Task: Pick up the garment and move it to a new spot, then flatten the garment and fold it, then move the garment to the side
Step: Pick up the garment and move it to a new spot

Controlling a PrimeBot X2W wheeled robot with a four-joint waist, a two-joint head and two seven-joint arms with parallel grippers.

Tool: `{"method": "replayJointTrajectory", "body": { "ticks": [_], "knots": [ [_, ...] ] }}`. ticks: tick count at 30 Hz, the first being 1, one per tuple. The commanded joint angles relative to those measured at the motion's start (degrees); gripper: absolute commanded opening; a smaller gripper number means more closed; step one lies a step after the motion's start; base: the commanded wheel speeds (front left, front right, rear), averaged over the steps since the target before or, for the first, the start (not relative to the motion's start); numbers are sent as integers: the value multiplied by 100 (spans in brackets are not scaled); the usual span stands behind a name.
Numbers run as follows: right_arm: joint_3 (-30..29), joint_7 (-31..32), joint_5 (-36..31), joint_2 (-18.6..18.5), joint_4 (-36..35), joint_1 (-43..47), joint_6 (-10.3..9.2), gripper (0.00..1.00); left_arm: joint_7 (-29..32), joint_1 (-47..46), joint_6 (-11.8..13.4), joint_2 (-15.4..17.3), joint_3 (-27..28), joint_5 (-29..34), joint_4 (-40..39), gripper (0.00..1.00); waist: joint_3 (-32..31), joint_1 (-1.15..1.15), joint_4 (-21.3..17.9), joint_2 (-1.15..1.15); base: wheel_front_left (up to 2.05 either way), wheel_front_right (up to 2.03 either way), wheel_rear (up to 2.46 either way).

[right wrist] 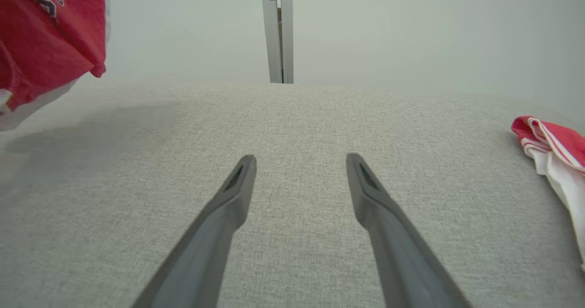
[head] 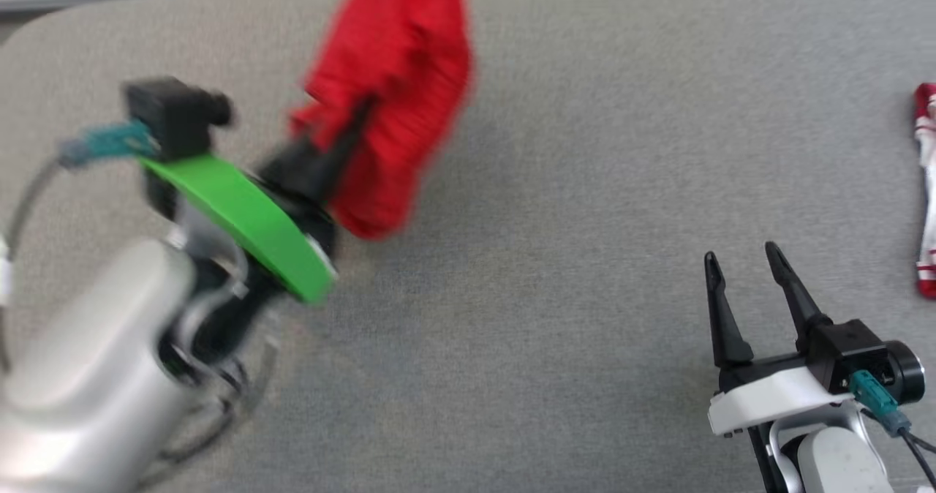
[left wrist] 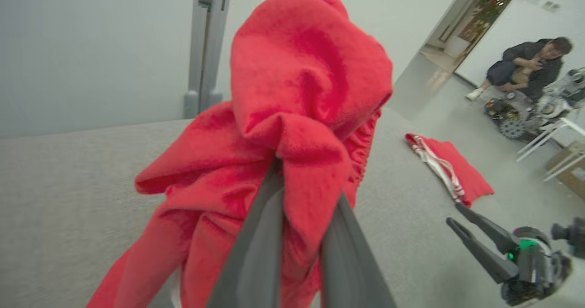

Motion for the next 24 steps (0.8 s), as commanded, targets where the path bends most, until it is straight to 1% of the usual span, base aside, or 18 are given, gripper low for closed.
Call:
{"method": "replayJointTrajectory", "body": {
  "ticks": [1, 2, 5, 7, 9, 12, 15, 17, 19, 22, 24],
  "knots": [
    [21, 1, 77, 2, 6, 133, -9, 100, 112, 282, 144, -82, -74, -191, -456, 0, -613, 0, -495, 0, 0, 0, 0],
    [25, 1, 100, 0, 8, 167, -9, 100, 202, 393, 219, -118, -152, -286, -779, 0, -635, 0, -565, 0, 0, 0, 0],
    [93, 1, 172, 2, 7, 249, -9, 100, 397, 805, 467, -375, -342, -737, -1650, 0, -670, 0, -836, 0, 0, 0, 0],
    [95, 1, 202, -1, -3, 302, -9, 100, 415, 1006, 536, -612, -398, -1089, -2007, 0, -663, 0, -999, 0, 0, 0, 0],
    [109, 1, 237, 0, -2, 327, -9, 100, 446, 1141, 564, -793, -442, -1355, -2199, 0, -624, 0, -1171, 0, 0, 0, 0],
    [115, 1, 272, 0, -18, 348, -9, 100, 432, 1318, 644, -1068, -451, -1735, -2139, 0, -546, 0, -1391, 0, 0, 0, 0],
    [117, 1, 322, 2, -47, 327, -9, 100, 303, 1407, 920, -1260, -281, -2008, -1521, 0, -415, 0, -1609, 0, 0, 0, 0],
    [119, 1, 364, 3, -66, 286, -9, 100, 149, 1379, 1032, -1367, -155, -2035, -959, 0, -326, 0, -1738, 0, 0, 0, 0],
    [128, 1, 393, 4, -75, 251, -9, 100, 8, 1310, 1056, -1431, -75, -1970, -347, 0, -267, 0, -1825, 0, 0, 0, 0],
    [142, 1, 404, 3, -75, 223, -9, 100, -371, 1095, 1188, -1367, 86, -1662, 803, 0, -199, 0, -1914, 0, 0, 0, 0],
    [120, 1, 410, 3, -84, 236, -9, 100, -595, 1028, 1201, -1398, 168, -1538, 1470, 0, -186, 0, -1919, 0, 0, 0, 0]
  ]
}}
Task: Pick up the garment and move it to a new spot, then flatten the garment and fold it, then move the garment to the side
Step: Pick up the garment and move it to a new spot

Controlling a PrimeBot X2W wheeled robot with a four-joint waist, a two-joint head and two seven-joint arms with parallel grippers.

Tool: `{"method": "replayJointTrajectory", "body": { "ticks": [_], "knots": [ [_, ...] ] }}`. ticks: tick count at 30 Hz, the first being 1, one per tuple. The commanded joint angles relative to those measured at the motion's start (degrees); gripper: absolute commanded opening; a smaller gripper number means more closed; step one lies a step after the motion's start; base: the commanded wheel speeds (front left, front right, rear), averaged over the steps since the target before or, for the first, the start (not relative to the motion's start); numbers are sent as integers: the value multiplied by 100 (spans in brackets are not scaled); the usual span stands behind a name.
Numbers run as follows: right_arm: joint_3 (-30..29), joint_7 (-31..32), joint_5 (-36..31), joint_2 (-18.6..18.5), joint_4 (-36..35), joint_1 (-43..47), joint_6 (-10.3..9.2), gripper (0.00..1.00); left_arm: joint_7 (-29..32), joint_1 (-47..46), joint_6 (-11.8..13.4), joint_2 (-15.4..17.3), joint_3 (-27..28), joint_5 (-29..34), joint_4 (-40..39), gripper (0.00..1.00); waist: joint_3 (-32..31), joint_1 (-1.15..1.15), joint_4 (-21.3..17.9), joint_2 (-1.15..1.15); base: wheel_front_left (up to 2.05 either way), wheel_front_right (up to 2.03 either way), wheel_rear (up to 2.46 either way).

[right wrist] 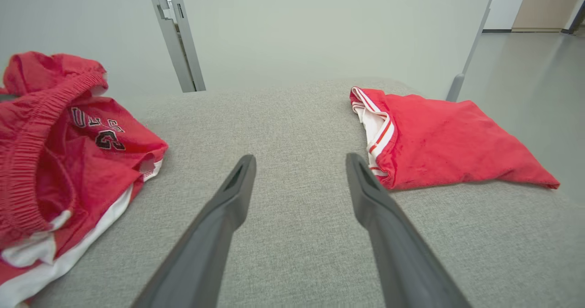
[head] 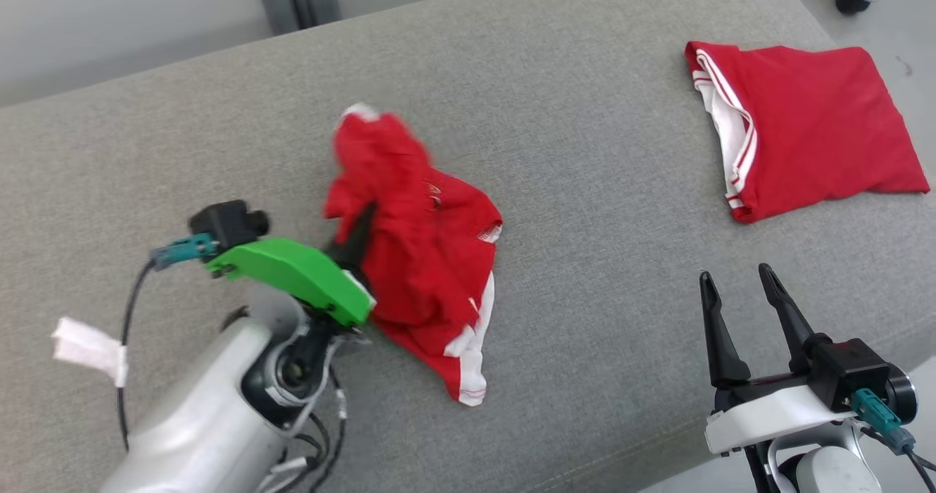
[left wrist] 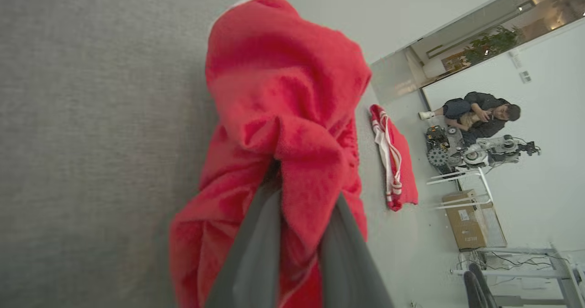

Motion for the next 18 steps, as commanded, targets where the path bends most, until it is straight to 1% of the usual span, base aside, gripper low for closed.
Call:
{"method": "replayJointTrajectory", "body": {
  "ticks": [1, 4, 5, 6, 7, 9, 11, 13, 15, 16, 18],
  "knots": [
    [-33, 1, 17, 1, -13, -25, -9, 100, -144, -84, -19, -10, 86, 52, 333, 0, 113, 0, -95, 0, 0, 0, 0],
    [-108, 1, -56, 2, 4, 33, -9, 100, -396, -224, -130, 21, 124, 232, 1019, 0, 101, 0, 10, 0, 0, 0, 0],
    [-139, 1, -73, 2, 14, 29, -9, 100, -465, -254, -174, 18, 97, 299, 1257, 14, 99, 0, 59, 0, 0, 0, 0],
    [-144, 1, -82, 1, 25, 16, -9, 100, -533, -274, -233, -11, 97, 340, 1423, 49, 96, 0, 101, 0, 0, 0, 0],
    [-138, 1, -110, 1, 32, -11, -9, 100, -597, -282, -299, -63, 120, 335, 1597, 100, 88, 0, 147, 0, 0, 0, 0],
    [-153, 1, -127, -3, 35, -61, -9, 100, -678, -311, -446, -93, 82, 404, 1840, 100, 68, 0, 236, 0, 0, 0, 0],
    [-160, 1, -162, -1, 27, -90, -9, 100, -882, -383, -578, -71, 48, 602, 1972, 100, 38, 0, 333, 0, 0, 0, 0],
    [-203, 1, -192, -3, 33, -77, -9, 100, -1084, -427, -668, -3, -34, 1048, 1985, 100, -9, 0, 440, 0, 0, 0, 0],
    [-266, 1, -245, -3, -7, -40, -9, 100, -1169, -439, -624, 88, 75, 1722, 1832, 100, -80, 0, 563, 0, 0, 0, 0],
    [-305, 1, -274, -3, -44, -15, -9, 100, -1179, -451, -537, 172, 342, 2307, 1539, 100, -106, 0, 631, 0, 0, 0, 0],
    [-356, 1, -376, -1, -114, 26, -9, 100, -1165, 39, -354, 159, 776, 3308, 909, 100, -160, 0, 748, 0, 0, 0, 0]
  ]
}}
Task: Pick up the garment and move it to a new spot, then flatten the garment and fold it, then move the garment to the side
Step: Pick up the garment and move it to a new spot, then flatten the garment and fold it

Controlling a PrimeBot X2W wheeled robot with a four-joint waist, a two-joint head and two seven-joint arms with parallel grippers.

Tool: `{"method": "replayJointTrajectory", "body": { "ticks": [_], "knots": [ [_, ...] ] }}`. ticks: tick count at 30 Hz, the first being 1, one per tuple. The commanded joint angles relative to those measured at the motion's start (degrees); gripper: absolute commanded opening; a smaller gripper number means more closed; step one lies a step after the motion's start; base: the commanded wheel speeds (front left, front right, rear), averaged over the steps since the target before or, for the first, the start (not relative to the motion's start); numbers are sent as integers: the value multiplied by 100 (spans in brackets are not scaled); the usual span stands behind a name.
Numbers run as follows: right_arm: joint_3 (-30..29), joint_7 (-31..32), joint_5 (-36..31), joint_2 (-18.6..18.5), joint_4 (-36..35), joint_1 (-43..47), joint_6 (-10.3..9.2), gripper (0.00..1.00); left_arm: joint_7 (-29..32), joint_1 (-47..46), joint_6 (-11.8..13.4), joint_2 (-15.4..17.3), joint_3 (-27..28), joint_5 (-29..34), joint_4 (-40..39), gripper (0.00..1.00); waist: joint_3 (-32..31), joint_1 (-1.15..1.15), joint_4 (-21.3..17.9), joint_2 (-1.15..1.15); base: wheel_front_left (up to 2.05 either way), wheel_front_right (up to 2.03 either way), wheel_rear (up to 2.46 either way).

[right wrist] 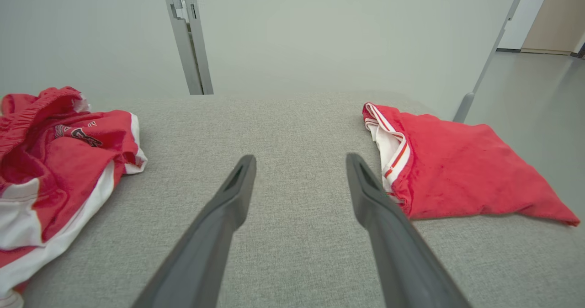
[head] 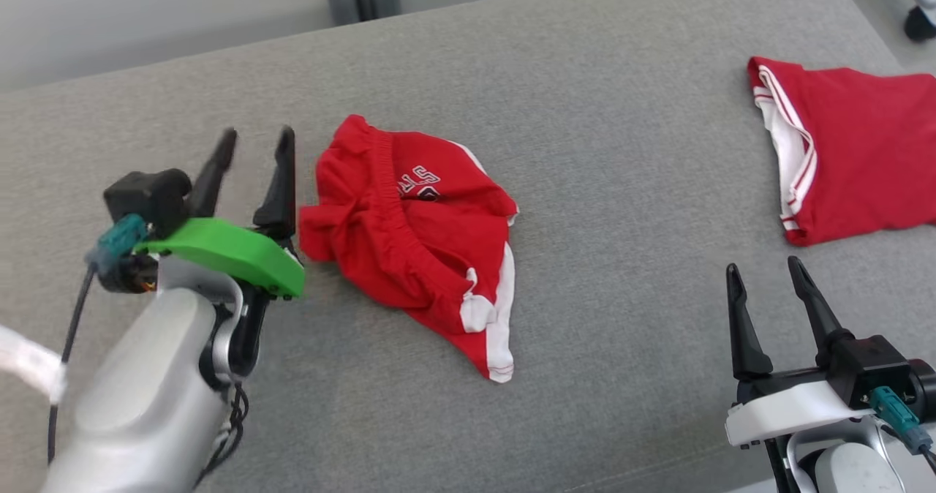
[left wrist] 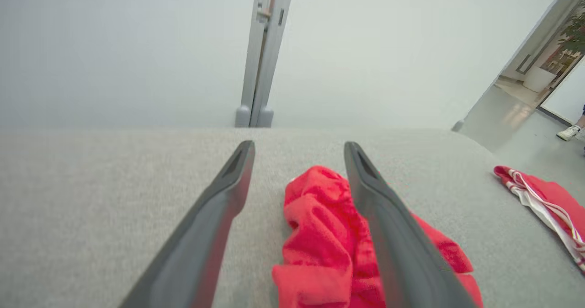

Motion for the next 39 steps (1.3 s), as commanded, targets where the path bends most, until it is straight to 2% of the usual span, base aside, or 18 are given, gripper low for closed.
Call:
{"method": "replayJointTrajectory", "body": {
  "ticks": [1, 4, 6, 12, 17, 21, 25, 33, 39],
  "knots": [
    [-37, 1, -92, -5, -69, 54, -9, 100, 2, 596, 103, -70, 212, 472, -334, 100, -156, 0, 244, 0, 0, 0, 0],
    [-129, 1, -190, -5, -179, 147, -9, 100, -6, 1332, 203, -160, 848, 1549, -1329, 100, -275, 0, 411, 0, 0, 0, 0],
    [-207, 2, -215, -5, -229, 187, -9, 100, -6, 1928, 233, -301, 1186, 1998, -1791, 100, -349, 0, 508, 0, 0, 0, 0],
    [-406, 2, -316, -4, -314, 346, -9, 100, -8, 3230, 104, -665, 2061, 3054, -2460, 100, -560, 0, 807, 0, 0, 0, 0],
    [-340, 2, -379, -5, -250, 513, -9, 100, -9, 3914, -219, -1030, 2715, 3480, -2433, 100, -761, 0, 970, 0, 0, 0, 0],
    [-307, 2, -378, -4, -145, 664, -9, 100, -9, 4263, -646, -1266, 3034, 3823, -2364, 100, -905, 0, 1039, 0, 0, 0, 0],
    [-265, 1, -346, -4, 1, 743, -9, 100, -9, 4444, -964, -1516, 3332, 4103, -2285, 100, -990, 0, 1055, 0, 0, 0, 0],
    [-181, 2, -368, -5, 72, 689, -9, 100, -9, 4434, -1141, -1681, 3510, 4312, -2239, 100, -1019, 0, 936, 0, 0, 0, 0],
    [-35, 2, -365, -5, 61, 542, -9, 100, -9, 3764, -1207, -1701, 2816, 4428, -2105, 100, -903, 0, 706, 0, 0, 0, 0]
  ]
}}
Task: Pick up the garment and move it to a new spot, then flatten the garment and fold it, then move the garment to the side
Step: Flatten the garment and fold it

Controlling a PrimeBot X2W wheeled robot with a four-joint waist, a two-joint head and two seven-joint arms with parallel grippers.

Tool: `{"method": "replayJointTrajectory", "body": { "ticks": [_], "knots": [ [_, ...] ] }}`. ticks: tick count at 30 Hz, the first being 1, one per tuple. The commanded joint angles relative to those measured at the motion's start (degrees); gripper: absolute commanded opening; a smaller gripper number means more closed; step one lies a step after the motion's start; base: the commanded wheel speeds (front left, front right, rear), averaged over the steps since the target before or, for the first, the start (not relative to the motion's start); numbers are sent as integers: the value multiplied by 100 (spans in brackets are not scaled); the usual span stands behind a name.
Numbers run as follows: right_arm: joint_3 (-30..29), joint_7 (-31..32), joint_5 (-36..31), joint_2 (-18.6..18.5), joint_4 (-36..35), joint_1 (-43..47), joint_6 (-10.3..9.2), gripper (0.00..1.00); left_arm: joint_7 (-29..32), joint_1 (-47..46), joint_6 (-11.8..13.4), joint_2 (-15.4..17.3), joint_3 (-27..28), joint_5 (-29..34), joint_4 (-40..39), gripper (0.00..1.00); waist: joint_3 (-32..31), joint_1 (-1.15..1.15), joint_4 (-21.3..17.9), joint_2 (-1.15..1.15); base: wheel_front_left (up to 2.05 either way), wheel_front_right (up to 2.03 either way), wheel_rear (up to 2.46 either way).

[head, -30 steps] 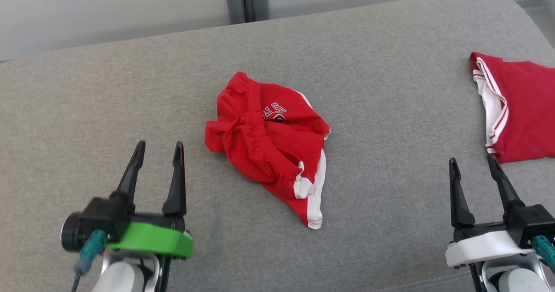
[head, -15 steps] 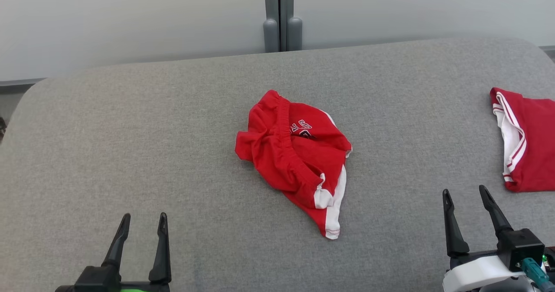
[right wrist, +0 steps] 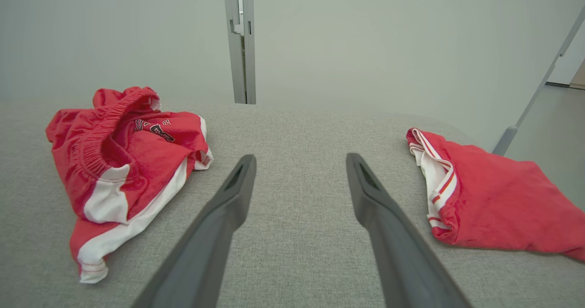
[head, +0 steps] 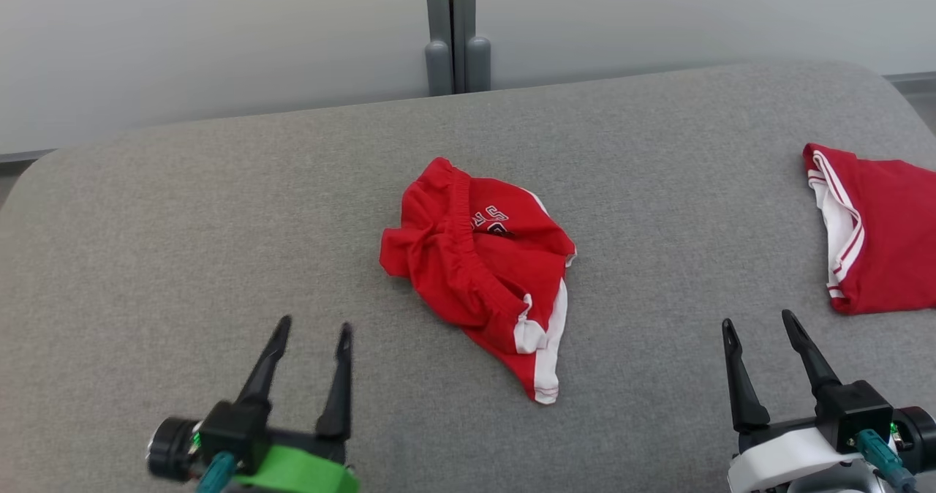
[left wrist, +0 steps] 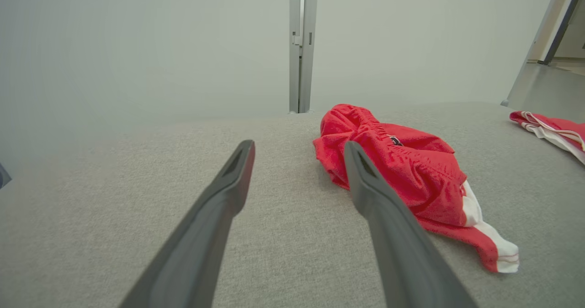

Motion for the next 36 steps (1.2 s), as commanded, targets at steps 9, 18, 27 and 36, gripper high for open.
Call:
{"method": "replayJointTrajectory", "body": {
  "ticks": [9, 18, 27, 36],
  "knots": [
    [284, 1, 142, -9, 14, -366, -9, 100, 815, -2361, -20, 271, -2225, -191, 949, 100, 411, 0, -711, 0, 0, 0, 0],
    [422, 2, 369, -7, 47, -414, -9, 100, 2474, -3511, -14, 646, -3342, -885, 1994, 100, 550, 0, -1304, 0, 0, 0, 0],
    [309, 2, 480, -7, 16, -285, -9, 100, 3388, -3499, -15, 1186, -3698, -1326, 2330, 96, 569, 0, -1374, 0, 0, 0, 0],
    [291, 1, 523, -6, 75, -404, -9, 100, 3971, -3303, -15, 1443, -3974, -1908, 1818, 0, 576, 0, -1233, 0, 0, 0, 0]
  ]
}}
